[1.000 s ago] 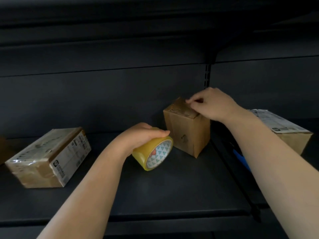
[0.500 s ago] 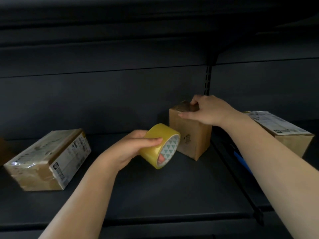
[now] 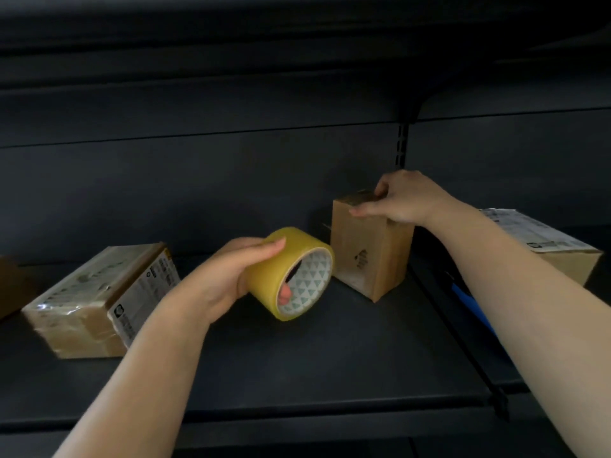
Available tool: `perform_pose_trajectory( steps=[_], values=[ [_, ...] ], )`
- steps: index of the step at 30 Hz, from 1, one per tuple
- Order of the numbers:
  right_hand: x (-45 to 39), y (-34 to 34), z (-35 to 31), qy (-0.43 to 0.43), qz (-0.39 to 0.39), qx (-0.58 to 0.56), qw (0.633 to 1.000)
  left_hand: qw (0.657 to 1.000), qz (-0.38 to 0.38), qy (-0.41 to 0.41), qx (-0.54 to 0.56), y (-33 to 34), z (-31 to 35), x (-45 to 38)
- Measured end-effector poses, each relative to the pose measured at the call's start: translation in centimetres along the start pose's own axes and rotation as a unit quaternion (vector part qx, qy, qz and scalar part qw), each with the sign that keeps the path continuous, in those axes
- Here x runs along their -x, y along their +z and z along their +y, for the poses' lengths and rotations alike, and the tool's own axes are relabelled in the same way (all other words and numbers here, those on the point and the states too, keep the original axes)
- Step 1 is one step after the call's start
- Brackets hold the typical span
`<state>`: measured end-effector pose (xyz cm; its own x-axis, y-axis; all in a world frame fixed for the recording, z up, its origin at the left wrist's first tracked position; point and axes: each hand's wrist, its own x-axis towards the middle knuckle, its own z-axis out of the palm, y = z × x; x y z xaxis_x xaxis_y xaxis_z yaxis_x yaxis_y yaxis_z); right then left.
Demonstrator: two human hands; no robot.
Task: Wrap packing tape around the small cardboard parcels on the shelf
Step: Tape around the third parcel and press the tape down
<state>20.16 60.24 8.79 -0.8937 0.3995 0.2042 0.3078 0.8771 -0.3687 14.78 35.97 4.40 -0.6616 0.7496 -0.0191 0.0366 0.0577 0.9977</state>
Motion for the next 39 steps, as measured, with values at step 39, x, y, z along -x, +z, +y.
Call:
perform_pose_trajectory(
  steps=[39],
  values=[
    [1.9,2.3,4.9,0.221,-0.026,-0.513,0.829,0.97,-0.172,0.034,0.17,-2.9,-0.4,0.1]
  ],
)
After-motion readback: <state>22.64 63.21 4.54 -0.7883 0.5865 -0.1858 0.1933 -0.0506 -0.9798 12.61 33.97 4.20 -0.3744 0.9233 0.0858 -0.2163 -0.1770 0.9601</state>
